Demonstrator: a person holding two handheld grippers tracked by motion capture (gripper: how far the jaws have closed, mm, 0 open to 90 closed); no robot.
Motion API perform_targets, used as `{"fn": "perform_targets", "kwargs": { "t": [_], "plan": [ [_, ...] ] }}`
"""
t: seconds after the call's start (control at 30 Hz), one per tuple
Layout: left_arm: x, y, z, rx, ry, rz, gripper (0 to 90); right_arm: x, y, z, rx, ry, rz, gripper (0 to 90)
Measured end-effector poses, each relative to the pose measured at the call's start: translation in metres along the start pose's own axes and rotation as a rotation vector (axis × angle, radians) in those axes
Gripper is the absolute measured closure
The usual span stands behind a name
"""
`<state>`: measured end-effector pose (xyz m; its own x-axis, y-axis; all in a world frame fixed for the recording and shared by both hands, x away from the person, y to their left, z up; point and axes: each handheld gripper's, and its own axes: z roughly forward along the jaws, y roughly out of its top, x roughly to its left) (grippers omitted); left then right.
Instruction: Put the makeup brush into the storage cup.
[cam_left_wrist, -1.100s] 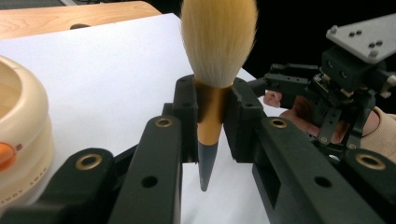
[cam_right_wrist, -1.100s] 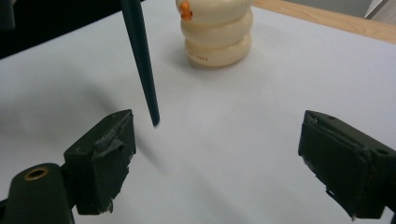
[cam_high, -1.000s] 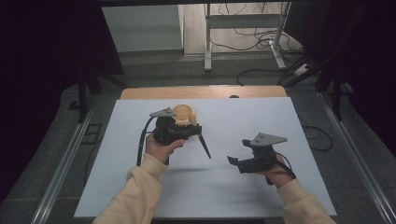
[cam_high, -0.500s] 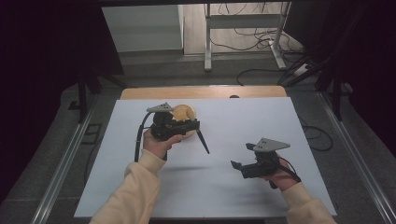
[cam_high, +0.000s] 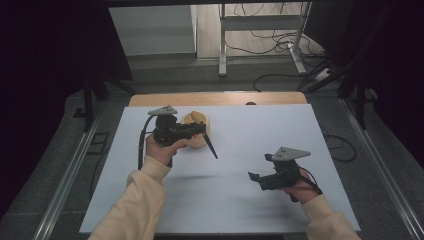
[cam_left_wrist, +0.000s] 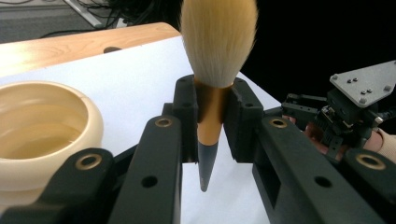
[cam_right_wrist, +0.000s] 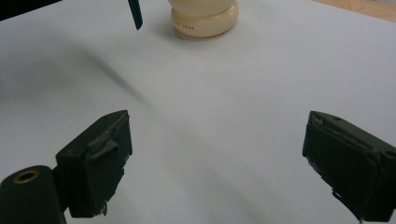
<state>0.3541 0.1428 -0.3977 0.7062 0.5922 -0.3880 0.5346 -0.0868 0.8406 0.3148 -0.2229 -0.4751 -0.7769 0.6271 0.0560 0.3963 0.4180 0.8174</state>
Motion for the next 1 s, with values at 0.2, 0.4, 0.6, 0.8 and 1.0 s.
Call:
{"fn": "perform_targets", "kwargs": {
  "t": [0.2, 0.4, 0.6, 0.8, 1.0],
  "plan": [
    [0.005, 0.001, -0.005, -0.012, 0.013, -0.013, 76.8, -0.001, -0.001, 0.001, 0.017, -0.006, -0.002, 8.6],
    [0.011, 0.004, -0.011, -0.026, 0.026, -0.028, 76.8, 0.0, -0.002, 0.004, 0.045, 0.012, -0.012, 8.6],
    [0.013, 0.011, -0.017, -0.037, 0.041, -0.017, 76.8, 0.001, -0.003, 0.006, 0.067, 0.023, -0.022, 8.6],
    [0.016, 0.017, -0.021, -0.041, 0.052, -0.018, 76.7, 0.003, -0.004, 0.007, 0.082, 0.044, -0.032, 8.4],
    [0.019, 0.022, -0.027, -0.046, 0.072, -0.013, 76.7, 0.003, -0.004, 0.007, 0.086, 0.046, -0.036, 8.4]
  ]
}}
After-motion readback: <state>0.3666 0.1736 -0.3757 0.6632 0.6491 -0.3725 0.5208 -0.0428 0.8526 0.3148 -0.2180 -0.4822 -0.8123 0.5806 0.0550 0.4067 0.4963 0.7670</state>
